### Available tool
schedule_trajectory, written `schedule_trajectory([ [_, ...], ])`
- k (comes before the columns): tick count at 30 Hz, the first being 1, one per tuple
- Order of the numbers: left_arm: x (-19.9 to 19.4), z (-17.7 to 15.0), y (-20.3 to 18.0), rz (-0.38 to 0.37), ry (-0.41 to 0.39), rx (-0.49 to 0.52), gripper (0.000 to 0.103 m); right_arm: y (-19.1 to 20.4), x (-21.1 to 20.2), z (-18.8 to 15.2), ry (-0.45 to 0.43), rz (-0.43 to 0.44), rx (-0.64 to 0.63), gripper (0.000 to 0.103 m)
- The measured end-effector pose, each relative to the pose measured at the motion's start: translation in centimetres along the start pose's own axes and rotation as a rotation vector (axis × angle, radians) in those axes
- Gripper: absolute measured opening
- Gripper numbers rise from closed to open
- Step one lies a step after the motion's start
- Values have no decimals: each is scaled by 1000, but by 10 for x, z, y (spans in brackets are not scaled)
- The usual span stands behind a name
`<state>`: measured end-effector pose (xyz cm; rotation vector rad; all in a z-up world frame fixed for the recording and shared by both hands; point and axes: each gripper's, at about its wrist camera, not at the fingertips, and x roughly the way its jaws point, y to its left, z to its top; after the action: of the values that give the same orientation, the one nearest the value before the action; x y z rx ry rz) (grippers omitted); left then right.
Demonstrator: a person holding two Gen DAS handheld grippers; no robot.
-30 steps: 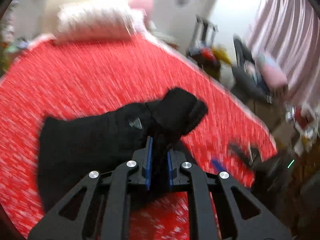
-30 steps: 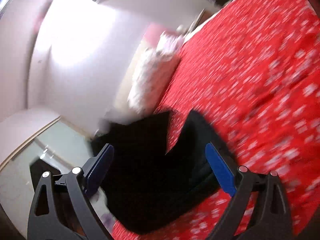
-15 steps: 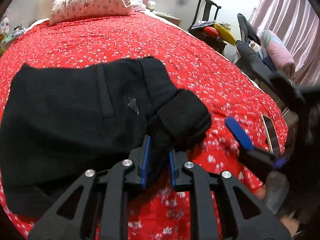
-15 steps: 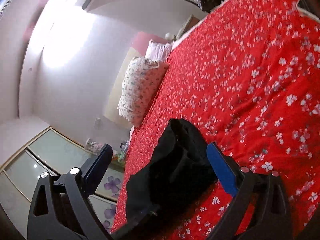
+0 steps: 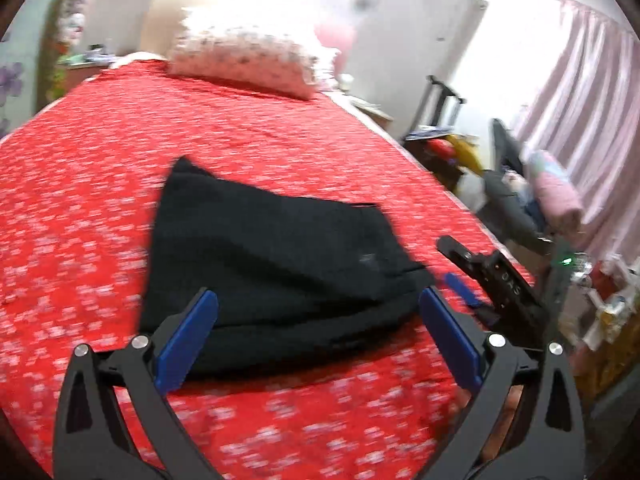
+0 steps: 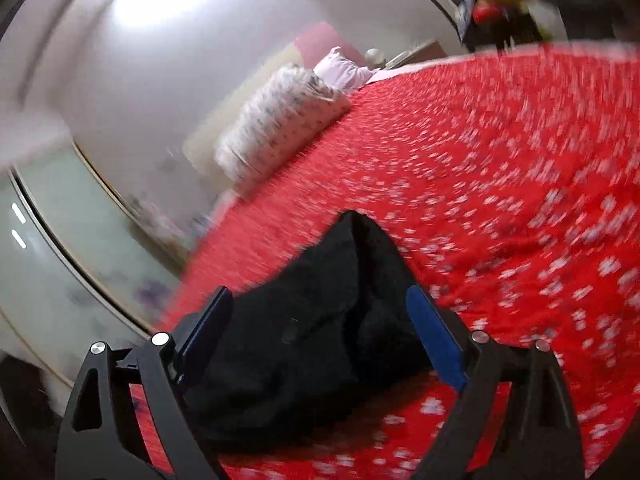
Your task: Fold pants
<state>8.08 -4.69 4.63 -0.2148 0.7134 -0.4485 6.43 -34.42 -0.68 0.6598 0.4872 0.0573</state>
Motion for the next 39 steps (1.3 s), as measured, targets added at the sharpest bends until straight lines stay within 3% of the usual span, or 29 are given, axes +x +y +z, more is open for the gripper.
schedule_trajectory([
  [3, -5, -6, 18, 32, 20, -40, 101, 8, 12, -10, 66, -120, -89, 91],
  [5, -8, -14, 25, 38, 27, -64, 101, 5, 19, -15, 105, -134, -86, 84],
  [7, -8, -18, 31, 42, 37, -82, 101, 7, 16, -18, 89, -155, -117, 75],
  [14, -12, -25, 39, 36, 56, -107, 101, 9, 19, -21, 81, -177, -171, 65],
  [17, -11, -26, 45, 40, 66, -123, 101, 17, 20, -22, 84, -160, -206, 45],
  [18, -12, -27, 46, 41, 68, -132, 101, 24, 21, -22, 78, -158, -235, 30],
  [21, -13, -27, 52, 45, 68, -160, 101, 42, 23, -16, 58, -148, -337, 23],
  [25, -16, -25, 59, 67, 54, -171, 101, 41, 37, -1, 111, -197, -405, 24],
  [26, -16, -25, 60, 71, 53, -169, 101, 33, 44, 0, 169, -217, -390, 29],
  [28, -16, -21, 63, 83, 53, -162, 101, 21, 44, -1, 217, -237, -359, 49],
  [31, -12, -14, 69, 84, 60, -167, 101, 9, 28, 10, 220, -191, -275, 53],
  [34, -1, -3, 71, 57, 67, -169, 101, 14, 13, 30, 183, -79, -235, 58],
  [35, 6, 2, 67, 45, 76, -147, 101, 19, 14, 36, 205, -8, -220, 62],
  [39, 28, 15, 47, 32, 91, -48, 101, 39, 50, 48, 339, 140, -180, 76],
])
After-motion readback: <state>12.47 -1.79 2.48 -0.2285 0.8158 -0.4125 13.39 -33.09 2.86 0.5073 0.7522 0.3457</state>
